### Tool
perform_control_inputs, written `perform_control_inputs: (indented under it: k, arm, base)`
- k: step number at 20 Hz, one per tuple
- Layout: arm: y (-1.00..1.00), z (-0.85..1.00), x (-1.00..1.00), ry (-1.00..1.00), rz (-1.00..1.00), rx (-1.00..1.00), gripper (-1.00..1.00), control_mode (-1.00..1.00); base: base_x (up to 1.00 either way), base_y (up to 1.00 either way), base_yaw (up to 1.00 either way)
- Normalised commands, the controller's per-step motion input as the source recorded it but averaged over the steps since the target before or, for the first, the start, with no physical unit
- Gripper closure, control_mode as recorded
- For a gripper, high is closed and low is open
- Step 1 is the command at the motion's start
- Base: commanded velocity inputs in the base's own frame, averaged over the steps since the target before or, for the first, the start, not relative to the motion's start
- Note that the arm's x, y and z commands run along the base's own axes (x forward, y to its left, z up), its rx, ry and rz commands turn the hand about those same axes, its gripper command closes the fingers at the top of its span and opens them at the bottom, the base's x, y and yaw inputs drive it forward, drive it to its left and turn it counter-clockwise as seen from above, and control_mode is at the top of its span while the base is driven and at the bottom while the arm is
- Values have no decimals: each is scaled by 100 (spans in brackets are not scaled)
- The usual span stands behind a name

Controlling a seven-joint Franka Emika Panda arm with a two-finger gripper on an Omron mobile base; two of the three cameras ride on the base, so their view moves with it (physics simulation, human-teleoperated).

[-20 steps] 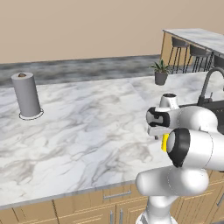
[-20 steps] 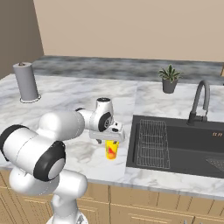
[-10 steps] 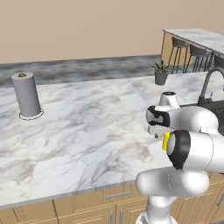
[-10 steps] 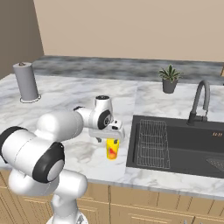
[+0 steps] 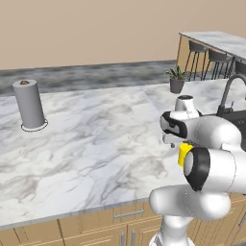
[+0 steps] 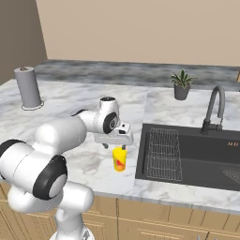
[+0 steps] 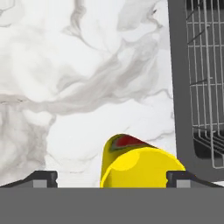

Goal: Pick the cup and bowl from the counter and place them on the counter next to the sink.

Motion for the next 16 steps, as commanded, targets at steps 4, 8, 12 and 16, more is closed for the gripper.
perform_control_inputs:
  k: [4,8,12,16]
  arm:
    - [6,34,-14,0,0,0,-100,-100]
    - [8,36,-21,0,0,0,-100,-100]
    - [9,37,-27,0,0,0,-100,-100]
    - [2,24,-70,-3,0,0,-100,-100]
  base:
    - [0,0,0]
    - [0,0,0]
    - [0,0,0]
    - [0,0,0]
